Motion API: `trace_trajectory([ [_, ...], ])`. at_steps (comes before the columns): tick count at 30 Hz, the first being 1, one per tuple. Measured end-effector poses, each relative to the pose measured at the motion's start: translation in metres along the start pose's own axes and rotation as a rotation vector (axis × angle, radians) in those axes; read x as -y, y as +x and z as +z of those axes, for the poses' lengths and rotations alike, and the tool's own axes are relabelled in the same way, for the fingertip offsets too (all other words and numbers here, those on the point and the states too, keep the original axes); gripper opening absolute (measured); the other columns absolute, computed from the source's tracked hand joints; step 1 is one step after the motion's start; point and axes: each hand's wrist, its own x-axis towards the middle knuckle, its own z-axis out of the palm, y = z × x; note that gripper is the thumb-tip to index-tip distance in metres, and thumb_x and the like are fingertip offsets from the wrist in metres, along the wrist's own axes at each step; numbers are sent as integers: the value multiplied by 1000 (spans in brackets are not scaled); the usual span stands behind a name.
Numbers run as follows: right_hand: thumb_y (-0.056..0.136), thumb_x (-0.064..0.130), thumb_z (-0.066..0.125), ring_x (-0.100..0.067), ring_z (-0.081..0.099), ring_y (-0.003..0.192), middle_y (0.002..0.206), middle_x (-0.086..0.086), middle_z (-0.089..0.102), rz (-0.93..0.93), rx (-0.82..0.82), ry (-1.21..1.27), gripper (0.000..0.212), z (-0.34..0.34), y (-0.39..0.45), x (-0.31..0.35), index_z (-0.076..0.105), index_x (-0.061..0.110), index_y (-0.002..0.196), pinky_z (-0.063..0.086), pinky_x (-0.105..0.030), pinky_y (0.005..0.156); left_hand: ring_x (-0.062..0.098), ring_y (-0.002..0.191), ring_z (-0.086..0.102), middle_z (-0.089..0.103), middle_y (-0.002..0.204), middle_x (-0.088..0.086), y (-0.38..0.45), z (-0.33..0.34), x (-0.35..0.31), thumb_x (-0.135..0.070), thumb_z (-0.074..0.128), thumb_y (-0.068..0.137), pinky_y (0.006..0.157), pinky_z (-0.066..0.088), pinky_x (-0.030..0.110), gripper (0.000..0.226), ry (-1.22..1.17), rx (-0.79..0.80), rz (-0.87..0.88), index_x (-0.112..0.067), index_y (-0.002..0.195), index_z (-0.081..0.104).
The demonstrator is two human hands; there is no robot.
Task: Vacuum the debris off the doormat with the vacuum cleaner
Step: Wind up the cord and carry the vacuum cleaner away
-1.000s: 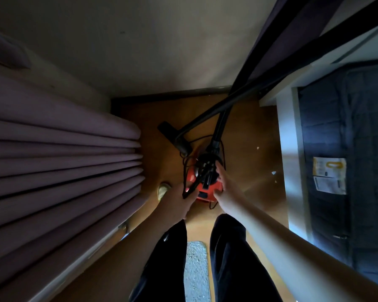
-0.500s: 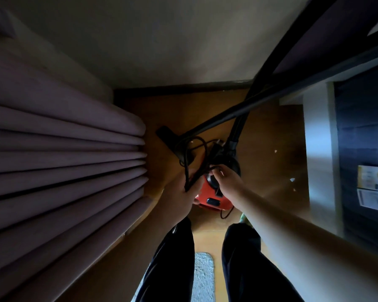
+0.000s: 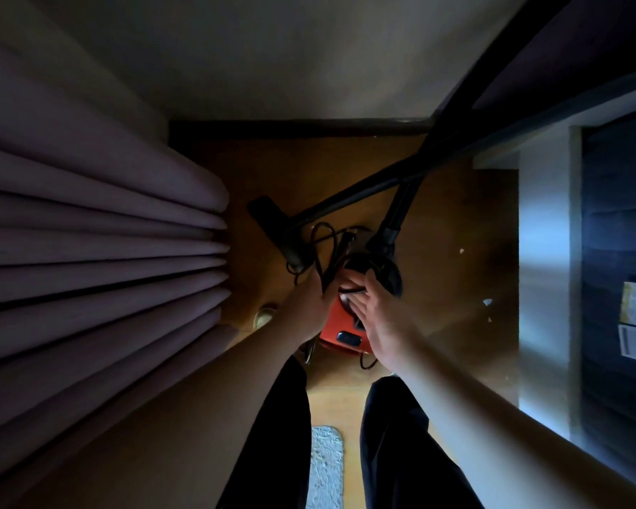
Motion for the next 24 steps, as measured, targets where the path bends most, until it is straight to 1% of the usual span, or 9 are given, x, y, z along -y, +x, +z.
trace_trajectory([
  [3, 98, 44, 44, -23, 67, 107, 109, -6, 73, -71, -130, -132, 36, -13, 9, 3, 71, 23, 111, 53, -36, 89, 29, 91, 65, 66, 100, 12, 6, 7, -5, -33, 38, 106, 55, 36, 22, 42, 63, 128, 22, -7, 139, 37],
  [5, 104, 36, 40, -20, 71, 97, 99, -8, 75, -145, -207, -209, 35, -26, 14, 8, 69, 18, 110, 55, -36, 89, 30, 100, 65, 66, 114, 16, 12, 12, -6, -34, 38, 106, 67, 42, 27, 47, 140, 191, 49, -8, 145, 32],
  [9, 106, 30, 35, -18, 73, 81, 80, -9, 75, -261, -255, -473, 33, -53, 24, 19, 66, 20, 105, 58, -39, 84, 31, 103, 64, 65, 119, 17, 27, 23, 2, -35, 38, 106, 71, 42, 26, 52, 300, 280, 108, -11, 150, 27],
  [12, 106, 26, 36, -17, 72, 78, 74, -7, 73, -276, -273, -486, 30, -64, 35, 23, 64, 26, 94, 58, -40, 86, 33, 118, 58, 58, 133, 20, 46, 36, 9, -35, 42, 104, 94, 48, 36, 60, 344, 341, 139, -9, 153, 20],
  [15, 105, 19, 39, -17, 67, 77, 80, -6, 69, -252, -329, -292, 28, -62, 48, 23, 63, 18, 92, 57, -42, 88, 33, 121, 56, 56, 134, 20, 60, 53, 11, -30, 49, 102, 98, 47, 38, 63, 330, 371, 137, -8, 153, 20],
  [18, 103, 26, 45, -15, 63, 85, 92, -3, 65, -190, -401, -3, 14, -57, 55, 12, 57, 20, 104, 56, -33, 80, 30, 130, 49, 48, 144, 16, 61, 66, 9, -25, 50, 102, 103, 39, 31, 62, 276, 292, 125, -7, 154, 20],
  [21, 96, 45, 53, -11, 64, 100, 112, 3, 66, -97, -363, 86, 35, -48, 50, -16, 50, 26, 125, 49, -27, 77, 27, 138, 41, 34, 155, 12, 63, 73, 12, -20, 51, 101, 111, 33, 32, 61, 133, 165, 85, -8, 153, 20],
  [23, 88, 53, 58, -10, 61, 112, 122, 8, 65, -57, -243, 1, 45, -36, 44, -32, 50, 35, 129, 50, -33, 88, 29, 132, 48, 48, 143, 13, 61, 76, 8, -19, 46, 101, 106, 41, 36, 48, 55, 145, 82, -9, 146, 32],
  [24, 87, 52, 61, -9, 60, 113, 123, 9, 65, -33, -189, -19, 48, -30, 42, -35, 50, 36, 131, 51, -33, 90, 29, 127, 52, 54, 131, 10, 59, 77, 7, -19, 41, 103, 99, 43, 30, 39, 84, 165, 96, -9, 141, 37],
])
